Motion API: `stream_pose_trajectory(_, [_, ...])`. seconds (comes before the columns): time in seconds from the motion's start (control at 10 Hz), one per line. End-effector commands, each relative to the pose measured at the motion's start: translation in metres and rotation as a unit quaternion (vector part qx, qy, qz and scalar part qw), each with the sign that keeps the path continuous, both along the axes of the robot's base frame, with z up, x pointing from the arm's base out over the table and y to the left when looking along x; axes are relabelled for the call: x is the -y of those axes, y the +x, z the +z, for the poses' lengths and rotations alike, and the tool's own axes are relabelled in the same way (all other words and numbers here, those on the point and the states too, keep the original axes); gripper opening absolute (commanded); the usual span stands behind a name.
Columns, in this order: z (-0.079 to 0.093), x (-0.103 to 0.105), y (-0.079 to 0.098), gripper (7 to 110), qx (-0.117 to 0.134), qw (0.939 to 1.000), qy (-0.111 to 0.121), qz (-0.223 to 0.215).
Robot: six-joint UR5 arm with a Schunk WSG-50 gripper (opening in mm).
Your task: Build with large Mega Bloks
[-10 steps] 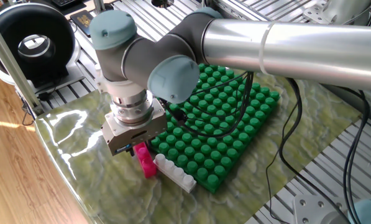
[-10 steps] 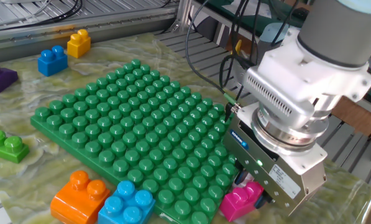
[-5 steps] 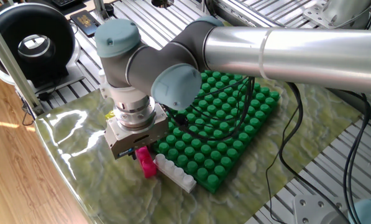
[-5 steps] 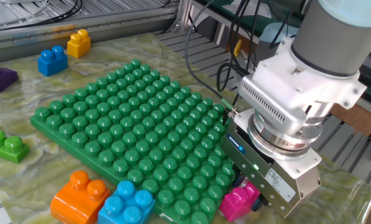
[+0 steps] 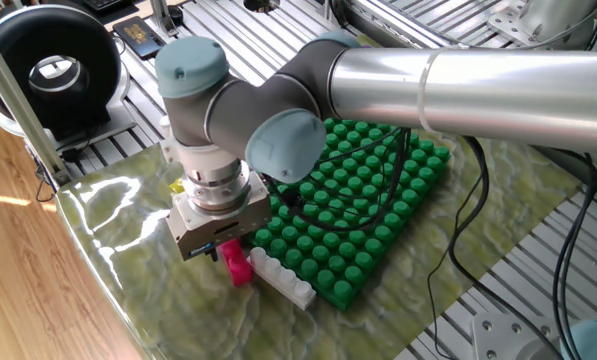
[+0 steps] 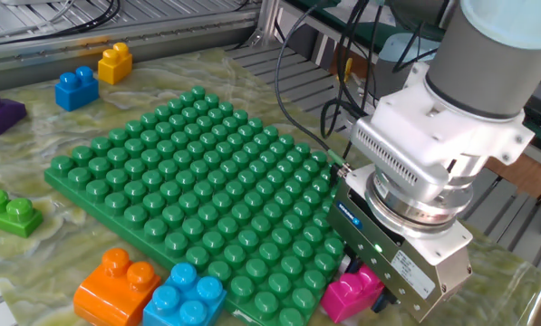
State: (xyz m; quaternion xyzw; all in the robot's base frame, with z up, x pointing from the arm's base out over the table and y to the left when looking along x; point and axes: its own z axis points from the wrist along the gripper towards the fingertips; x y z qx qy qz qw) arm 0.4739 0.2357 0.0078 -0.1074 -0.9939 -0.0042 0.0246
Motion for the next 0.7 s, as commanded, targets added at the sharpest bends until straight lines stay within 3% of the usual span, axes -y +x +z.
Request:
stream_pose_trajectory(0.0, [-0.0003,-0.0045,-0.0009,44,-0.001,0.9999,0.005,-0.01])
stream_pose_trajectory(0.2, [-0.0004,-0.004,-0.0002,44,-0.001,0.9999,0.004,-0.012])
stream_pose_trajectory(0.3, [-0.0004,-0.0042,0.0,22,-0.001,0.9999,0.004,-0.013])
stream_pose_trajectory(0.6, [0.0007,-0.0013,-0.0015,22,-0.007,0.9996,-0.009,-0.025])
